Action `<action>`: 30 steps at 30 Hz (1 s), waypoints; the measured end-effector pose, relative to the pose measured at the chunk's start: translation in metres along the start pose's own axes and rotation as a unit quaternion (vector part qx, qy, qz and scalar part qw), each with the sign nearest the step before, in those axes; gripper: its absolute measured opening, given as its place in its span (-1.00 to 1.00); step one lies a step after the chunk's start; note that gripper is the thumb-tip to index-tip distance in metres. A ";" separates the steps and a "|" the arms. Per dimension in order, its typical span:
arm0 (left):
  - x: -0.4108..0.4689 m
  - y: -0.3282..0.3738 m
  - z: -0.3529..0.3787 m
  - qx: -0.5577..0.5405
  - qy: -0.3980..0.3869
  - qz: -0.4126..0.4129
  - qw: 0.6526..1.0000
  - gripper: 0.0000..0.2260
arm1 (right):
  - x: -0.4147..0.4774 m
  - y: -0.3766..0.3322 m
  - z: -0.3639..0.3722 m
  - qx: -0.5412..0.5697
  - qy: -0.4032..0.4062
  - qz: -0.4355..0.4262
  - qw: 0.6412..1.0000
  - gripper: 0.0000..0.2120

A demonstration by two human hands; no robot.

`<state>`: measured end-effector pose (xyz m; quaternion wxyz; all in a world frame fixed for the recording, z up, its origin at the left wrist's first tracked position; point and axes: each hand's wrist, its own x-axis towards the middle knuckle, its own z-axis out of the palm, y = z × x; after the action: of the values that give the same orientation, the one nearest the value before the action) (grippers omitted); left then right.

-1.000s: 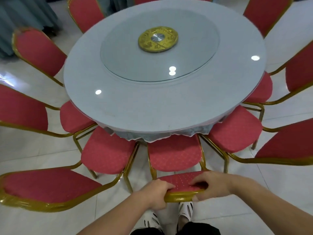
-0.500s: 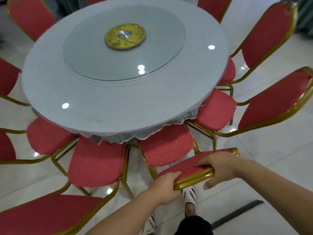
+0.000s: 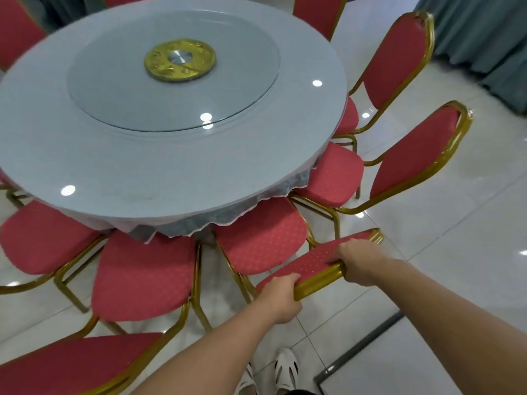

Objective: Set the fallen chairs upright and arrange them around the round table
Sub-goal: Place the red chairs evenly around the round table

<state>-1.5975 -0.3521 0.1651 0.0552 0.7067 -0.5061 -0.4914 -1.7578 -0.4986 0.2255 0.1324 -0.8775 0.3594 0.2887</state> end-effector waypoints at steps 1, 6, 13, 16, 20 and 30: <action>-0.002 0.002 0.002 0.002 -0.004 -0.001 1.000 -0.60 | -0.005 -0.001 0.000 0.001 -0.004 -0.005 1.000 -0.76; -0.015 0.000 0.010 0.012 -0.017 -0.013 1.000 -0.54 | -0.024 -0.015 0.001 0.003 -0.010 -0.013 1.000 -0.73; -0.043 -0.011 0.023 0.017 -0.049 -0.010 0.999 -0.37 | -0.053 -0.033 0.014 -0.049 -0.044 -0.037 0.997 -0.83; -0.053 -0.009 0.030 0.021 -0.059 -0.006 0.998 -0.36 | -0.063 -0.034 0.018 -0.074 -0.070 -0.053 0.993 -0.85; -0.057 -0.011 0.038 0.022 -0.064 -0.008 0.998 -0.31 | -0.070 -0.034 0.021 -0.081 -0.101 -0.066 0.989 -0.74; -0.065 -0.020 0.041 -0.044 -0.039 -0.016 0.998 -0.24 | -0.069 -0.031 0.022 0.065 -0.189 -0.058 0.978 -0.42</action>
<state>-1.6155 -0.2753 0.1735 0.0586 0.6918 -0.4744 -0.5411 -1.7846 -0.4292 0.2502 0.2712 -0.8159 0.2944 0.4173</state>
